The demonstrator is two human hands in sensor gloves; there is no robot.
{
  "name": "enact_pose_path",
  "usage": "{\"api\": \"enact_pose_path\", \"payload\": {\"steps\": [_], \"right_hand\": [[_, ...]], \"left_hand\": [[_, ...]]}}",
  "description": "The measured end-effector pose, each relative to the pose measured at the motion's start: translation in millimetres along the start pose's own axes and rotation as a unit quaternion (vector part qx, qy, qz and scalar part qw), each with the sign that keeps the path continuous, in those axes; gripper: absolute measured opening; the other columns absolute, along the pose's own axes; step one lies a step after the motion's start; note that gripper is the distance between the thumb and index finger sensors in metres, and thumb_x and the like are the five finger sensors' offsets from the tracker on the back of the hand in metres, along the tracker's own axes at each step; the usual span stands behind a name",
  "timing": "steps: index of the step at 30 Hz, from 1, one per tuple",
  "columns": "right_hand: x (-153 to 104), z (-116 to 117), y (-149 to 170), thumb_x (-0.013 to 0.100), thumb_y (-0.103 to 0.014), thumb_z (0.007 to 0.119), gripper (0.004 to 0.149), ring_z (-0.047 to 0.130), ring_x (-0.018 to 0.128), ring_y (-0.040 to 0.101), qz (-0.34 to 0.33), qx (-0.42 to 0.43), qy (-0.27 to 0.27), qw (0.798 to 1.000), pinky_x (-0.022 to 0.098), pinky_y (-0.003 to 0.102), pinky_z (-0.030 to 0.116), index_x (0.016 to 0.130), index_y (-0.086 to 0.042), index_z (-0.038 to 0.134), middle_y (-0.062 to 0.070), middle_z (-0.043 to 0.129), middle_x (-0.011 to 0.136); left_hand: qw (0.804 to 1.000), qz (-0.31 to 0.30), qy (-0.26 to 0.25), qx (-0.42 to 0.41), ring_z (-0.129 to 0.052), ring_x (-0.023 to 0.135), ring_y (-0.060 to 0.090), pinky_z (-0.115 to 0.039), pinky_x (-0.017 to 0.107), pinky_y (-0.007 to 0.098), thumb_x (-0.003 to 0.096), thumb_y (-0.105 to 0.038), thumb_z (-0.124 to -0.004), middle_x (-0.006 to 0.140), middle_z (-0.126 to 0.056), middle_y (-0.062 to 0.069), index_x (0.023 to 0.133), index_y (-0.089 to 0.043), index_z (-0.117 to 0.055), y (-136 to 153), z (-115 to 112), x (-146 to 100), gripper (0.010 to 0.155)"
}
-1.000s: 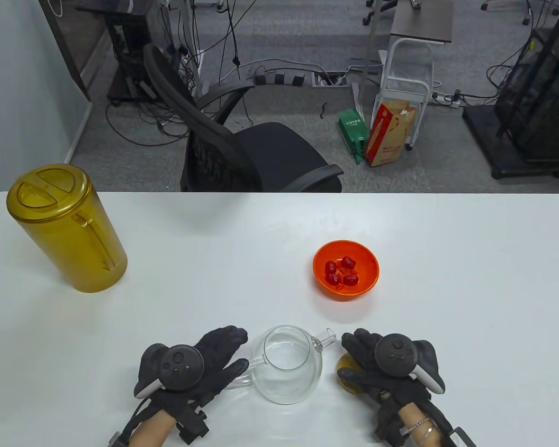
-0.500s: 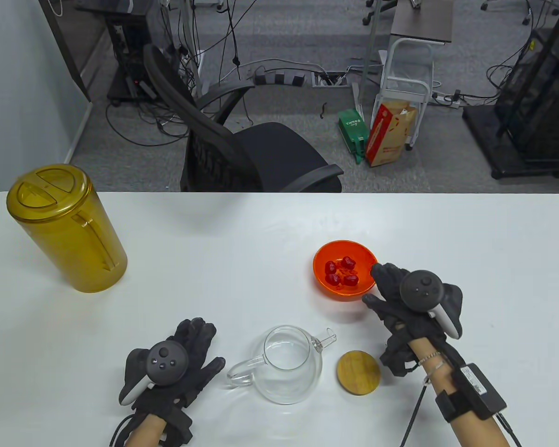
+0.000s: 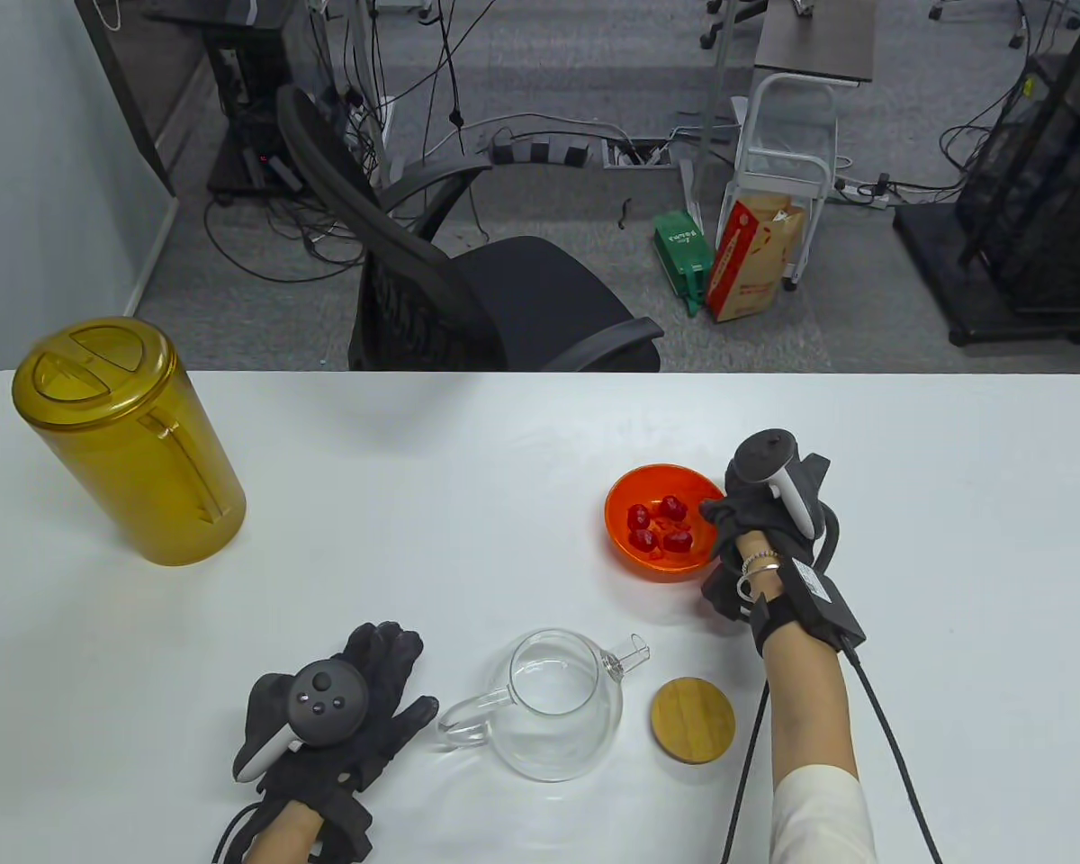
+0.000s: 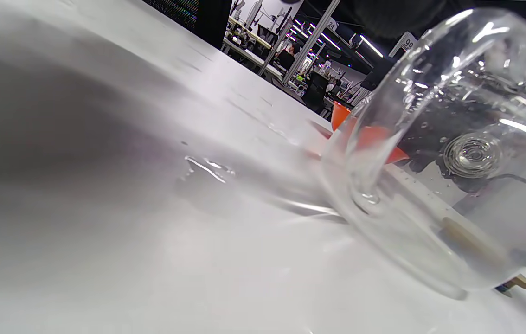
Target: Make wolfberry and red date tea
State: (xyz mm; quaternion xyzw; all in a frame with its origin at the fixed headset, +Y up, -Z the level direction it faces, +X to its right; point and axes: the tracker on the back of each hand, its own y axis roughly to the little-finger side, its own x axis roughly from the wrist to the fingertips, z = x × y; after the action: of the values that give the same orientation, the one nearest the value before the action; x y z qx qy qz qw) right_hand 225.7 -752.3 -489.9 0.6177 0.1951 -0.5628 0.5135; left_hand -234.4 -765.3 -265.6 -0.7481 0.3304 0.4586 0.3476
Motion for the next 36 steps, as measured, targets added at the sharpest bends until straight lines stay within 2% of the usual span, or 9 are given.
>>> {"api": "enact_pose_path", "payload": {"steps": [3,7,9,12,14,18,25,30,36], "right_hand": [[7.2,2.1,4.7,0.054,-0.035,0.082,0.071,0.075,0.083,0.051,0.006,0.012,0.002,1.000,0.059,0.061,0.065,0.113,-0.012,0.049,0.026,0.070,0.105],[10.3,1.4,6.1,0.054,-0.032,0.082,0.060,0.089,0.060,0.045,0.007,0.038,0.011,0.999,0.046,0.055,0.074,0.104,-0.005,0.066,0.024,0.089,0.081],[11.0,1.8,6.0,0.054,-0.031,0.082,0.054,0.092,0.049,0.039,0.005,0.041,0.015,0.999,0.039,0.052,0.077,0.100,-0.004,0.071,0.020,0.094,0.068],[10.4,2.3,5.4,0.053,-0.028,0.082,0.050,0.093,0.040,0.034,0.004,0.045,0.029,0.999,0.032,0.048,0.079,0.094,0.000,0.075,0.018,0.096,0.059],[8.4,1.2,5.9,0.052,-0.028,0.083,0.049,0.094,0.036,0.032,-0.007,0.057,0.031,0.998,0.029,0.045,0.080,0.091,0.001,0.076,0.018,0.096,0.056],[0.5,-4.0,5.2,0.053,-0.026,0.080,0.051,0.093,0.033,0.029,-0.022,0.135,0.011,0.990,0.026,0.043,0.080,0.088,0.010,0.069,0.023,0.091,0.054],[-25.9,-31.2,-2.7,0.052,-0.027,0.082,0.050,0.095,0.029,0.027,-0.069,0.184,0.001,0.981,0.022,0.041,0.082,0.085,0.010,0.071,0.022,0.092,0.051],[-62.6,-49.5,-16.7,0.051,-0.027,0.084,0.048,0.096,0.029,0.027,-0.118,0.225,-0.024,0.967,0.021,0.040,0.083,0.083,0.008,0.075,0.022,0.093,0.051],[-109.1,-43.1,-25.6,0.050,-0.027,0.086,0.046,0.096,0.029,0.028,-0.156,0.268,-0.060,0.949,0.021,0.040,0.083,0.082,0.005,0.077,0.022,0.093,0.051]], "left_hand": [[1.000,0.000,0.007,-0.006,-0.016,0.114,0.039,-0.021,0.076,0.059,0.0596,-0.056,-0.060,0.126,-0.025,0.015,0.115,-0.018,-0.028,0.9,-0.6,0.3,0.074],[1.000,-0.001,0.012,-0.002,-0.017,0.114,0.039,-0.022,0.076,0.058,0.0596,-0.056,-0.060,0.126,-0.025,0.015,0.115,-0.018,-0.028,-0.3,-1.6,0.7,0.074],[1.000,-0.002,0.013,-0.002,-0.017,0.114,0.039,-0.021,0.077,0.058,0.0596,-0.056,-0.060,0.126,-0.025,0.015,0.115,-0.019,-0.028,-0.4,-1.7,0.8,0.074],[1.000,-0.004,0.011,-0.003,-0.016,0.114,0.039,-0.021,0.077,0.058,0.0596,-0.056,-0.060,0.126,-0.025,0.015,0.115,-0.018,-0.028,-0.4,-1.6,0.8,0.074],[1.000,-0.005,0.009,0.000,-0.016,0.114,0.039,-0.022,0.076,0.058,0.0596,-0.056,-0.060,0.126,-0.025,0.015,0.115,-0.018,-0.028,-0.4,-1.6,0.9,0.074],[1.000,-0.007,0.010,-0.007,-0.016,0.114,0.039,-0.022,0.076,0.058,0.0597,-0.056,-0.060,0.126,-0.025,0.015,0.115,-0.018,-0.029,-0.3,-2.2,1.1,0.074],[1.000,-0.007,0.007,-0.005,-0.016,0.114,0.039,-0.021,0.076,0.058,0.0597,-0.056,-0.060,0.126,-0.025,0.015,0.115,-0.018,-0.028,-0.1,-1.6,0.6,0.074],[1.000,-0.006,0.011,-0.004,-0.016,0.114,0.039,-0.021,0.076,0.058,0.0598,-0.056,-0.060,0.126,-0.025,0.015,0.115,-0.018,-0.028,-0.3,-1.5,0.7,0.074],[1.000,-0.001,-0.004,-0.018,-0.016,0.114,0.039,-0.022,0.076,0.058,0.0598,-0.055,-0.060,0.126,-0.025,0.015,0.115,-0.018,-0.029,2.6,2.5,-0.5,0.074]]}}
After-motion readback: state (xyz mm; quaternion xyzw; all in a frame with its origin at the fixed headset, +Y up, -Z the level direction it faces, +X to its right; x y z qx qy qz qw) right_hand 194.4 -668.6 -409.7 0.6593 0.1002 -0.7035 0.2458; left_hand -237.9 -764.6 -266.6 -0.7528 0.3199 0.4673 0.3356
